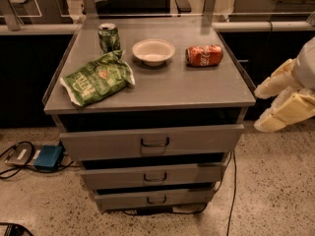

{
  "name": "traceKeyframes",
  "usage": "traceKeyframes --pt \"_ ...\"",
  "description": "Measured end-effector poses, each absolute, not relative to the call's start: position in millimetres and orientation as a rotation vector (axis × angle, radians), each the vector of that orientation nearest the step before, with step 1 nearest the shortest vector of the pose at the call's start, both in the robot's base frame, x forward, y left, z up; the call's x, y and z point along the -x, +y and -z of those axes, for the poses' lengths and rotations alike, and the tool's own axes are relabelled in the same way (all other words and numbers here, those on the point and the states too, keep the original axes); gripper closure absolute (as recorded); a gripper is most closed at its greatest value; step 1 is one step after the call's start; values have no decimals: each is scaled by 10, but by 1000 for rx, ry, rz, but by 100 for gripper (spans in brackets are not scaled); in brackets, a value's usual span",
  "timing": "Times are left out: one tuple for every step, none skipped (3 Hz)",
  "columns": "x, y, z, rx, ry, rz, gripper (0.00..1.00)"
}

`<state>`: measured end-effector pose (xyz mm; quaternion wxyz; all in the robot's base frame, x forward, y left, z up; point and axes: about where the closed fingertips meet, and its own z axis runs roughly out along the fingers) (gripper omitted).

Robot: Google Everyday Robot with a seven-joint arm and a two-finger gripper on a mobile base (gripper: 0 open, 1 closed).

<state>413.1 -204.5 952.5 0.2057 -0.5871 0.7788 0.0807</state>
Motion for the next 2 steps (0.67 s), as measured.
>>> traceKeyframes --pt "-4131 -2045 -9525 1636 2170 -225 20" --pt "-4131 -2043 -9529 1636 2170 -224 0"
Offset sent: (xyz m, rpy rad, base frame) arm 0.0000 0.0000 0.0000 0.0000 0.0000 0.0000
